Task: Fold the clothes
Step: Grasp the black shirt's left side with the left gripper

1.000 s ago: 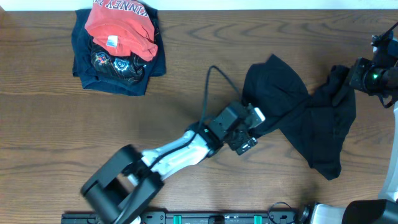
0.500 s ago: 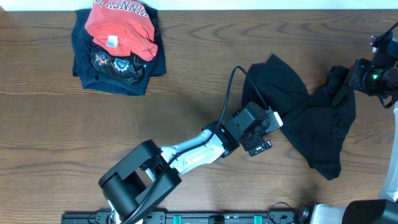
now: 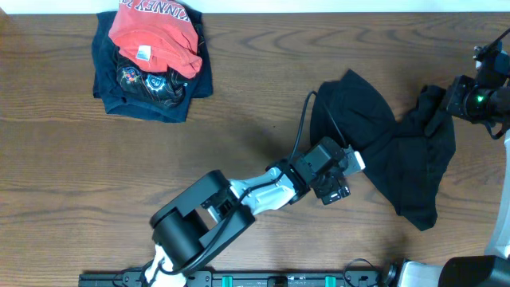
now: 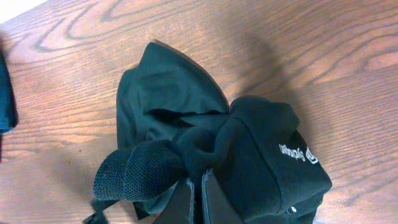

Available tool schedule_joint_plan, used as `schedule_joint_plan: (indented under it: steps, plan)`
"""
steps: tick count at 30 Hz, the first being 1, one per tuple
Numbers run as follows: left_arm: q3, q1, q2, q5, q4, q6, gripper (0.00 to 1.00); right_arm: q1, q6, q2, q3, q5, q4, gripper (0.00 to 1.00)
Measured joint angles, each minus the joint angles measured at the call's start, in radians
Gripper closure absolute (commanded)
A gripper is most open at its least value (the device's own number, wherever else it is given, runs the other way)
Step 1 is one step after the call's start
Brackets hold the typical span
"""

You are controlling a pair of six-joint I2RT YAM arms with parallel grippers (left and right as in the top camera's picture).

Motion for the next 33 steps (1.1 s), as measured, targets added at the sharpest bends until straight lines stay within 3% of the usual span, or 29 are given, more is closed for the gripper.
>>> schedule_joint_plan:
  steps: [10, 12, 15, 16, 23, 33]
  plan:
    - [0.007, -0.001, 0.019, -0.105, 0.023, -0.001, 0.51, 0.000, 0.000, 0.000, 0.000, -0.008, 0.000, 0.99]
    - [0.008, -0.001, 0.019, -0.134, 0.023, 0.002, 0.62, 0.000, 0.000, 0.000, 0.000, -0.008, 0.000, 0.99]
    - [0.008, -0.001, 0.019, -0.174, 0.012, -0.004, 0.88, 0.000, 0.000, 0.000, 0.000, -0.008, 0.000, 0.99]
    - [0.008, -0.001, 0.019, -0.188, 0.007, 0.000, 0.92, 0.000, 0.000, 0.000, 0.000, -0.008, 0.000, 0.99]
    - [0.009, -0.001, -0.070, -0.293, -0.105, 0.004, 0.94, 0.000, -0.020, 0.000, 0.000, -0.009, 0.001, 0.99]
    - [0.026, 0.074, -0.592, -0.478, -0.397, -0.003, 0.94, 0.000, -0.043, -0.090, -0.001, -0.040, -0.013, 0.99]
